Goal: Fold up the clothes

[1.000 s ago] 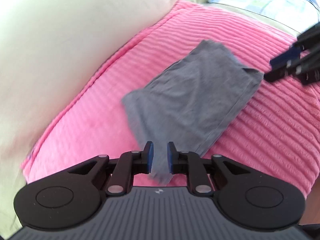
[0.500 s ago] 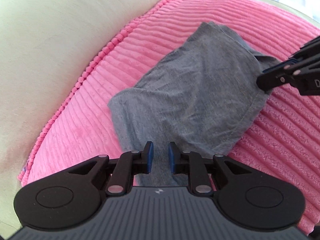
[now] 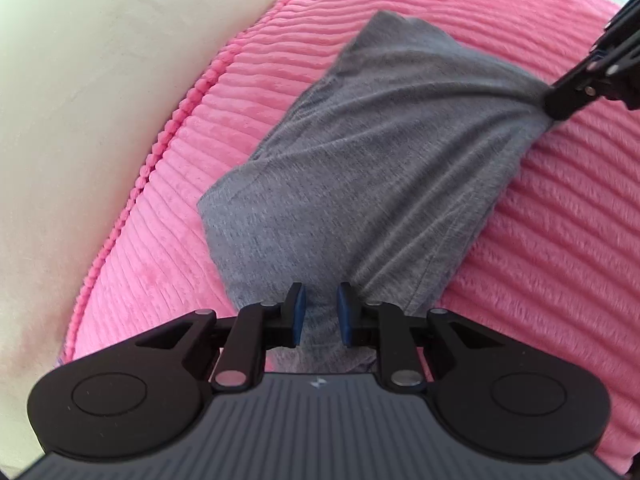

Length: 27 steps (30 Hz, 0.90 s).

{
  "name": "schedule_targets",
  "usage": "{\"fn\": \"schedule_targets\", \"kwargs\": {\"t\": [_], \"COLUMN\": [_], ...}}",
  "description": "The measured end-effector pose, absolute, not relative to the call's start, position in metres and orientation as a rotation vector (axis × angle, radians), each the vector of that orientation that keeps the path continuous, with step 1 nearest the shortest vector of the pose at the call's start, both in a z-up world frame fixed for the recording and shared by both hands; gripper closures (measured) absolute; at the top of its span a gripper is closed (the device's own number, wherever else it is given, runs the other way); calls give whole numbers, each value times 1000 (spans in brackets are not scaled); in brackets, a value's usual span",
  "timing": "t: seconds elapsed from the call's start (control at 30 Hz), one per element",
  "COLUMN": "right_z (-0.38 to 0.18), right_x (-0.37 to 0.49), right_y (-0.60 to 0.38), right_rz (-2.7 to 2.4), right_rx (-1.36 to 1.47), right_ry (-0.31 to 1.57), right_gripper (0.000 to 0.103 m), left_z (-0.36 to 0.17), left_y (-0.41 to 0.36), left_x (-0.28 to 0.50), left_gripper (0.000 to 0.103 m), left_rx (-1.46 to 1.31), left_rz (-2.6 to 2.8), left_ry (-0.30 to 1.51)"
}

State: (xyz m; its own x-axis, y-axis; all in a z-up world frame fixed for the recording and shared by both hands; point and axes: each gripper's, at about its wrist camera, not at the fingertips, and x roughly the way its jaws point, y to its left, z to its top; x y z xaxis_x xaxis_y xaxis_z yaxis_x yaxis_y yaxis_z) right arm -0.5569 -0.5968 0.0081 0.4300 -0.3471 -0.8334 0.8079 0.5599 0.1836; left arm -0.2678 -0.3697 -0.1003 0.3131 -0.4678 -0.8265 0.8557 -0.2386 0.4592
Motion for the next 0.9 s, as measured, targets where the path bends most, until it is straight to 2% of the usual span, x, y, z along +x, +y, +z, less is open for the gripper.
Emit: {"fn": "schedule_targets", "kwargs": {"t": [0.03, 0.1, 0.33, 0.57, 0.6, 0.63, 0.67, 0.9], "right_z": [10, 21, 46, 24, 19, 15, 13, 15], "right_x": [-558, -563, -532, -498, -495, -493, -491, -493], "right_y": [-597, -602, -659, -699, -702, -704, -705, -721], "right_rz": [-800, -853, -770, -693, -681, -671, -660, -716], "right_rx": [631, 595, 440, 384, 376, 365, 351, 284], "right_ry": [847, 815, 687, 745, 749, 754, 762, 693], "right_gripper": [83, 77, 76, 77, 80, 95, 103, 103], "left_z": [-101, -101, -92, -70, -69, -70, -72, -87], "left_y": [-369, -371, -375, -382, -384, -386, -389, -394], "left_x": [-268, -267, -263, -250, -248, -245, -241, -232], "left_gripper": [79, 78, 74, 73, 69, 68, 68, 68], "left_rx": [1295, 1294, 1244, 1122, 1108, 1098, 1095, 1110], "left_rz": [-1301, -1301, -1300, -1324, -1323, -1320, -1314, -1277], "left_ry": [401, 406, 418, 451, 459, 471, 485, 521]}}
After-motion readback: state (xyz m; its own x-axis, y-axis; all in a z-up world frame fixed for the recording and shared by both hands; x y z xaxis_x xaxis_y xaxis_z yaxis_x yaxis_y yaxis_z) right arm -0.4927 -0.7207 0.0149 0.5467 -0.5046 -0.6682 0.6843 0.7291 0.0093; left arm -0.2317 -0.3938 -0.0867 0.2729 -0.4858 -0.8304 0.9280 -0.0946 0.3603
